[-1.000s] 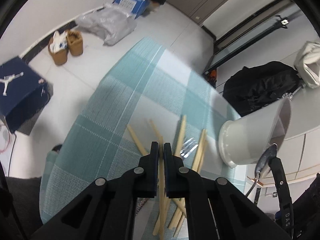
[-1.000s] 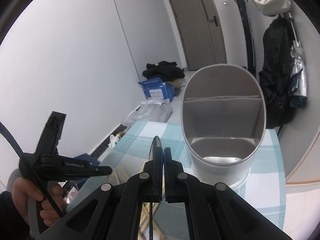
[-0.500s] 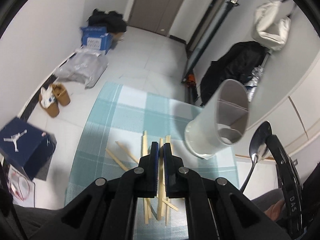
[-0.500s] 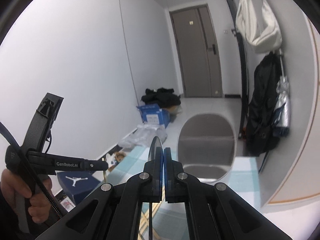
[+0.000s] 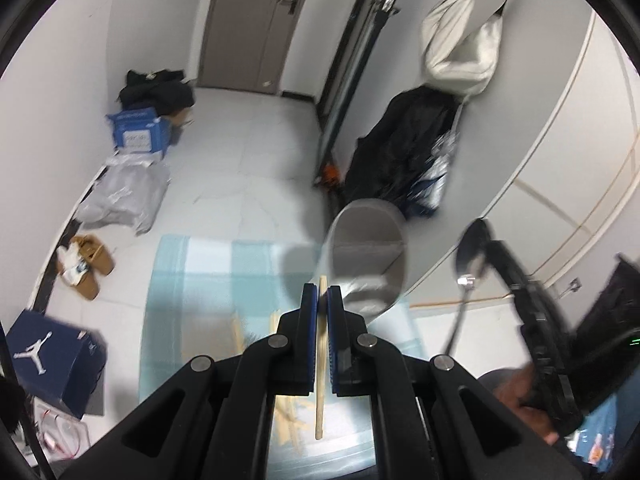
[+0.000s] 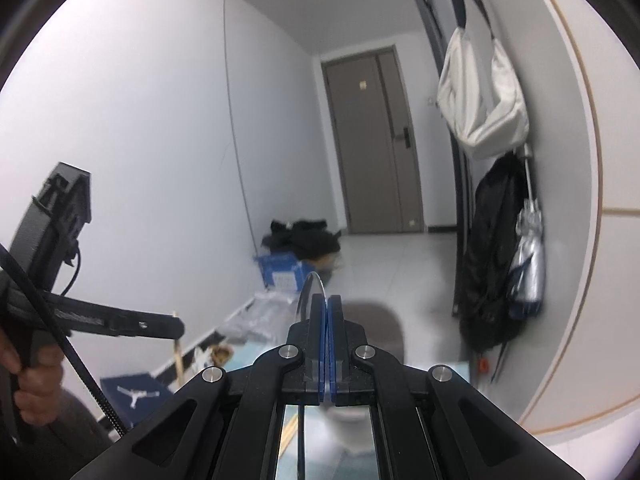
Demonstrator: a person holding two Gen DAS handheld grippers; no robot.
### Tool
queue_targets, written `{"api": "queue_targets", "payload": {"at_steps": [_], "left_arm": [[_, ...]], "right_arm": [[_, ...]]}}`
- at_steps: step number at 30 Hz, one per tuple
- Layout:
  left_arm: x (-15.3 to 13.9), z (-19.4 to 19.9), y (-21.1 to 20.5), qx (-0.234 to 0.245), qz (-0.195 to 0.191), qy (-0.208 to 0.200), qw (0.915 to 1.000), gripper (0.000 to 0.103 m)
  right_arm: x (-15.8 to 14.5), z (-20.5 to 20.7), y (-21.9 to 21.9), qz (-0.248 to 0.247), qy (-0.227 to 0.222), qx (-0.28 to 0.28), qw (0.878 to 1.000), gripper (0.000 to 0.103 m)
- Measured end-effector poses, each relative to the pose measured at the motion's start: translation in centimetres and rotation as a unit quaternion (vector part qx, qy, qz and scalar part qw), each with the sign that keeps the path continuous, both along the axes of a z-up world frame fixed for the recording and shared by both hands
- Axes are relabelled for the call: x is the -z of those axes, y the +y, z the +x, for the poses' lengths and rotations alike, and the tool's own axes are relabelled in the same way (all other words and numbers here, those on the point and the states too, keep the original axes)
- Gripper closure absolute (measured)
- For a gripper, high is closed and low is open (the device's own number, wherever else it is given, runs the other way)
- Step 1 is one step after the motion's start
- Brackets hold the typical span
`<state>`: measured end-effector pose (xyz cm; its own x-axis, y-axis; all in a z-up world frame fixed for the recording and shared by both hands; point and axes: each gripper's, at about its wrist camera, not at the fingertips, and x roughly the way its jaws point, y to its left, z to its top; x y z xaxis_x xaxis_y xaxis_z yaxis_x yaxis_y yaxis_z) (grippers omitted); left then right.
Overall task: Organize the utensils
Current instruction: 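Carry the spoon and chopstick up over the white utensil holder with both tools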
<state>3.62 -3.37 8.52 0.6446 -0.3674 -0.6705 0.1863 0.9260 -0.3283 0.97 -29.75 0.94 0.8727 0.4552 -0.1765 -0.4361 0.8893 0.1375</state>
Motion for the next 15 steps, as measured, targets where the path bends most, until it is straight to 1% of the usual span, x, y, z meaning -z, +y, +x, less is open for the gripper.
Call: {"api": "queue_targets", "payload": {"at_steps": [4, 8, 10, 14, 15], "left_arm": [[-3.4, 1.2, -0.2, 0.006, -0.02, -0.039, 0.999, 0.102], [-6.0, 3.2, -0.6, 0.007, -0.03, -0.073, 0.9969, 0.102], [-6.6, 4.4, -0.9, 0.005, -0.035, -0.086, 0.9957, 0.102], [-6.9, 6.4, -1.7, 0.001, -0.025, -0.118, 0.9927, 0.102], [-6.8, 6.3, -1.7, -0.001, -0.023, -0.124, 0.992, 0.102]], "right_arm": [[-1.8, 1.7, -0.4, -0.005, -0.044, 0.003, 0.999, 0.103], [-2.7, 4.7, -1.1, 0.001, -0.066, 0.01, 0.998, 0.103], [-3.0, 6.2, -1.2, 0.002, -0.076, 0.015, 0.997, 0.103], [-3.1, 9.1, -1.2, 0.002, -0.095, 0.018, 0.995, 0.103], [-3.1, 9.5, -1.1, 0.003, -0.099, 0.015, 0.995, 0.103]]}}
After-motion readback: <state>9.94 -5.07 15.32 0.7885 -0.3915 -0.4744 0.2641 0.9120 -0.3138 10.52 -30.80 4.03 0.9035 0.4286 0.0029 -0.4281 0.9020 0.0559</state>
